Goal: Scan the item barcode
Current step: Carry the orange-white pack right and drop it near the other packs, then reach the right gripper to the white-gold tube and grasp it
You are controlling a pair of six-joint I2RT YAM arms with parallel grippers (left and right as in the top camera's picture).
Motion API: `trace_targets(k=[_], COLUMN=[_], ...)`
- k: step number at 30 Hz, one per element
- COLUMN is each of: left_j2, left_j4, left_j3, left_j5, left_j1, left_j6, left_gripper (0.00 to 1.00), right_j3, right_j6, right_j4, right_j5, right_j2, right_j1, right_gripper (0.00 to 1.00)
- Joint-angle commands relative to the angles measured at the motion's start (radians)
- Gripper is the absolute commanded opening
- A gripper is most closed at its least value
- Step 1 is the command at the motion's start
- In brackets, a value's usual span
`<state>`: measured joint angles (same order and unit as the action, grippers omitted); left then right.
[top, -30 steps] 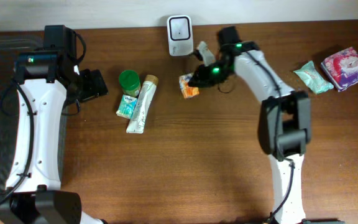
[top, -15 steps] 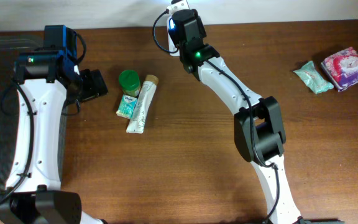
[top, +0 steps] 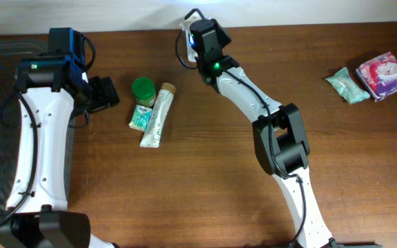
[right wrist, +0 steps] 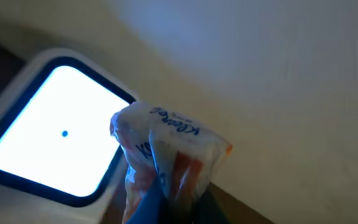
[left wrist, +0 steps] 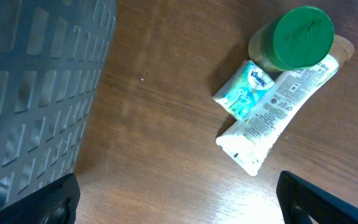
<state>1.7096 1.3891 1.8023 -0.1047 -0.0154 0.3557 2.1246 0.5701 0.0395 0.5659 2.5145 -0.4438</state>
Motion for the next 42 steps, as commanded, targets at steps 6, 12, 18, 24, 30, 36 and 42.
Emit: trace_targets(k=[6, 12, 18, 24, 30, 36, 42], left_j2=[-0.004, -0.004, -0.004, -0.004, -0.004, -0.004, -0.004], left_j4=[0.0, 0.0, 0.0, 0.0, 0.0, 0.0, 0.0], left_j3=[0.003, 0.003, 0.003, 0.003, 0.003, 0.003, 0.003], left_j5=[-0.007, -0.007, -0.007, -0.007, -0.007, -0.007, -0.007], left_j1=[-0.001, -0.001, -0.001, -0.001, -0.001, -0.001, -0.001], left_j6=[-0.013, -0.013, -0.013, -0.013, -0.013, -0.013, -0.013], left_gripper=[0.99, 0.99, 0.99, 0.99, 0.99, 0.99, 0.99], right_j3=[0.047, 0.047, 0.149, 0.201, 0.12, 0.023, 0.022], right_j6=[-0.312, -0.475, -0.613, -0.612, -0.613, -0.846, -1.078], right_j4=[0.592, 0.857, 0.848, 0.924, 1.071, 0.952, 0.94], right_j5=[0.113, -0.09, -0.163, -0.848, -1.028, -1.027, -0.878], right_j2=[-0.058, -0.059, -0.124, -0.258, -0.251, -0.202, -0.17], right_j1=[0.285, 0.56, 0.528, 0.395, 0.109, -0.087, -0.158], right_gripper=[0.04, 0.14, 0.99, 0.99, 0.99, 0.99, 1.0])
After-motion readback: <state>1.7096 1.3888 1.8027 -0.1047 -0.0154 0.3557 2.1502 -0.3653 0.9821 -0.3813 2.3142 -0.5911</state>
